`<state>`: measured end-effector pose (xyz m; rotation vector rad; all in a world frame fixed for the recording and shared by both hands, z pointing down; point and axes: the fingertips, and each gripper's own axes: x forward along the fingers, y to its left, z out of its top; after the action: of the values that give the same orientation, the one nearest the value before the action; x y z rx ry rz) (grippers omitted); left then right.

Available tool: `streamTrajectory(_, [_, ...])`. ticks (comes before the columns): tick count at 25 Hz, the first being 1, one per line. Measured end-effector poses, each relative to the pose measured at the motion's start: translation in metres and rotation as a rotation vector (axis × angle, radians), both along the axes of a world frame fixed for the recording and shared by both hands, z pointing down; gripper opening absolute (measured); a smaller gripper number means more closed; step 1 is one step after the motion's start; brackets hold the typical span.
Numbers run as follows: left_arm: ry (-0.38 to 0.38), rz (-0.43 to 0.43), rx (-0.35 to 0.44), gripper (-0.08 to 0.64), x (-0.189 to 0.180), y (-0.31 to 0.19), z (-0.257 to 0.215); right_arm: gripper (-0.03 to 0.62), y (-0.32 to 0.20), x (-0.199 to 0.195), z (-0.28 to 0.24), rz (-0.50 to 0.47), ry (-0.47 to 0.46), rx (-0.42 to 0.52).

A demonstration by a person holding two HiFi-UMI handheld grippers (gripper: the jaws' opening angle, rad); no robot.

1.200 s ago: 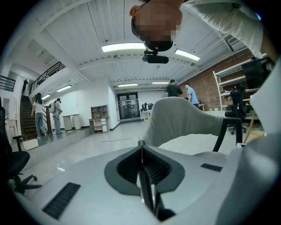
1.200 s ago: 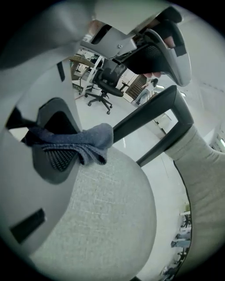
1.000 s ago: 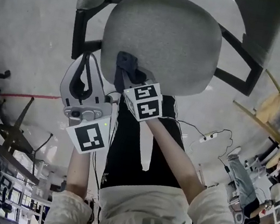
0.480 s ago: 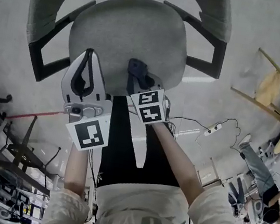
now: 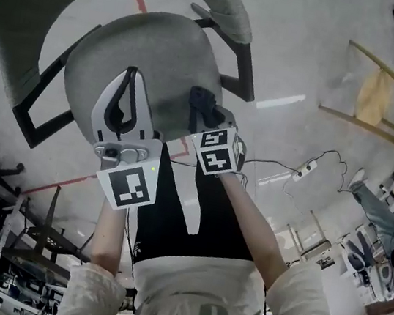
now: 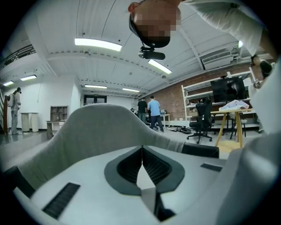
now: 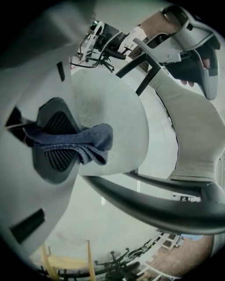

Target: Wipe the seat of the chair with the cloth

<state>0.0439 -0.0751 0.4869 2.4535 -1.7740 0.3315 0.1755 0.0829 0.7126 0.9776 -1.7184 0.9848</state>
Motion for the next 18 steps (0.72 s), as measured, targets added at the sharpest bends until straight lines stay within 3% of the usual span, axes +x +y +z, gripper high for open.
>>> streamTrajectory(8, [-0.002,0.056,0.000,0.015,0.031,-0.005,-0.002,0.057,-0.002,0.034,0.003,0.062,0.054,0.000])
streamTrajectory(18, [-0.020,-0.021,0.004,0.015,-0.002,-0.006,-0.017,0.057,-0.007,0.042,0.002,0.064,0.142,0.002])
